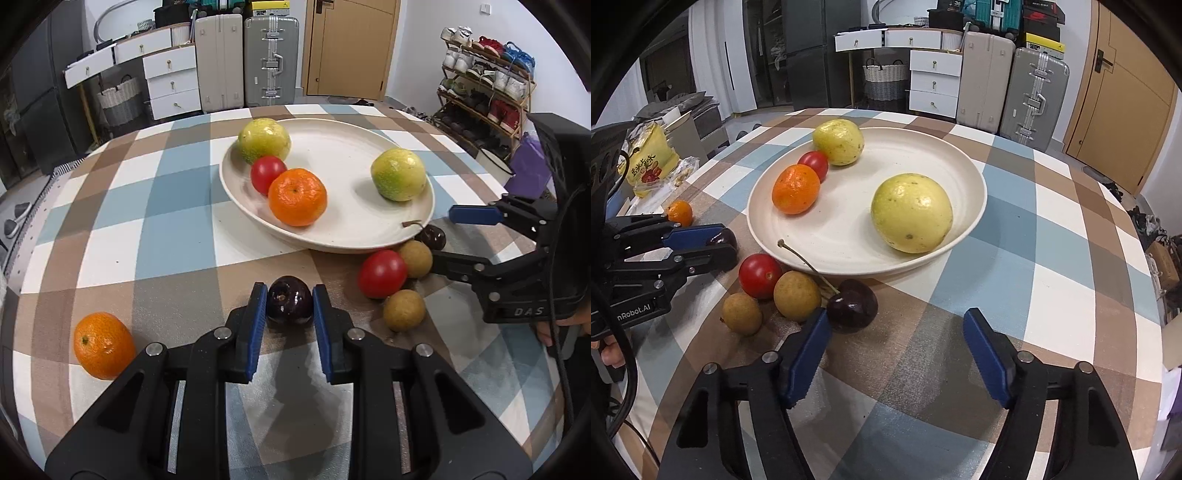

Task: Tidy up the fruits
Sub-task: 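Grasp the dark plum with the left tool while the right tool grasps the stemmed dark cherry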

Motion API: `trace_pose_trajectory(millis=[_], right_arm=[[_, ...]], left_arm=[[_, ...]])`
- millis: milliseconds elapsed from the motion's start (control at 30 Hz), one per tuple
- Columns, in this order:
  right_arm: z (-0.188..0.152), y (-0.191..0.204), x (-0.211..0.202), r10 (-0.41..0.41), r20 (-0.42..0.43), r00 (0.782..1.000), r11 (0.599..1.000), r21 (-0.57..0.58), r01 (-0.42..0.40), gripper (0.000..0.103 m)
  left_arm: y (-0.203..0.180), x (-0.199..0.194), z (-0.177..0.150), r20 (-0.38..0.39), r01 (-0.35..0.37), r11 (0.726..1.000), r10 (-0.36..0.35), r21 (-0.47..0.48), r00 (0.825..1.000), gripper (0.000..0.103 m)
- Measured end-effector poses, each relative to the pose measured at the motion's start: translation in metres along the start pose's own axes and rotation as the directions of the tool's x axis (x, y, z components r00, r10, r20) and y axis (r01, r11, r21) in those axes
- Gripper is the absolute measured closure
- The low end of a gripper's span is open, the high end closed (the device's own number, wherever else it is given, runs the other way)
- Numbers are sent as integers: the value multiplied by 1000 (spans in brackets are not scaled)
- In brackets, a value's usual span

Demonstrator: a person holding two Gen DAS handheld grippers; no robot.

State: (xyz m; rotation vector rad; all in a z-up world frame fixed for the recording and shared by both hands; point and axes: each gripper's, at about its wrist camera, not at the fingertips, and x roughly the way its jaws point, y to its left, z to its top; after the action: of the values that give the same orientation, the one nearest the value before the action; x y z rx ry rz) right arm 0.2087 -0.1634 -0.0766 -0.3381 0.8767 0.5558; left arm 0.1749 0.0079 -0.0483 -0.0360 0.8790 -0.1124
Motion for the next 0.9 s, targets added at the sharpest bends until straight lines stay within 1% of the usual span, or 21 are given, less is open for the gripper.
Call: trace_pose_trajectory(millis=[33, 67, 200, 333, 400, 467, 600, 900], right_arm=[[0, 1, 0, 7, 2, 1000, 1000, -3, -7, 33], [0, 1, -1, 13, 3, 1000, 1000, -5, -13, 37], [0, 3, -2, 34, 10, 999, 999, -10, -34, 46], [1, 4, -2, 49, 14, 999, 999, -10, -49, 52], [0, 5, -3, 57, 18, 998, 998, -12, -57, 60], [1, 9, -2, 61, 17, 998, 998, -21, -61, 64], [1, 13, -3, 74, 19, 997, 997, -35, -74, 76], [-2, 12, -9, 89, 38, 995, 995, -36, -88, 78]], left_arm=[[-1, 0, 0, 2, 1, 1000, -1, 1, 1000, 81], [-1, 0, 0, 3, 3, 1000, -3, 4, 1000, 81], [-3, -2, -1, 7, 7, 1000, -7, 11, 1000, 81], [-3, -3, -2, 12, 13, 1000, -13, 8, 1000, 81], [-3, -4, -2, 15, 15, 1000, -15, 6, 1000, 81], [-3, -5, -2, 18, 19, 1000, -19, 5, 1000, 81], [-3, -5, -2, 17, 21, 1000, -21, 3, 1000, 81], [-2, -11, -2, 41, 25, 1000, -25, -6, 999, 81]])
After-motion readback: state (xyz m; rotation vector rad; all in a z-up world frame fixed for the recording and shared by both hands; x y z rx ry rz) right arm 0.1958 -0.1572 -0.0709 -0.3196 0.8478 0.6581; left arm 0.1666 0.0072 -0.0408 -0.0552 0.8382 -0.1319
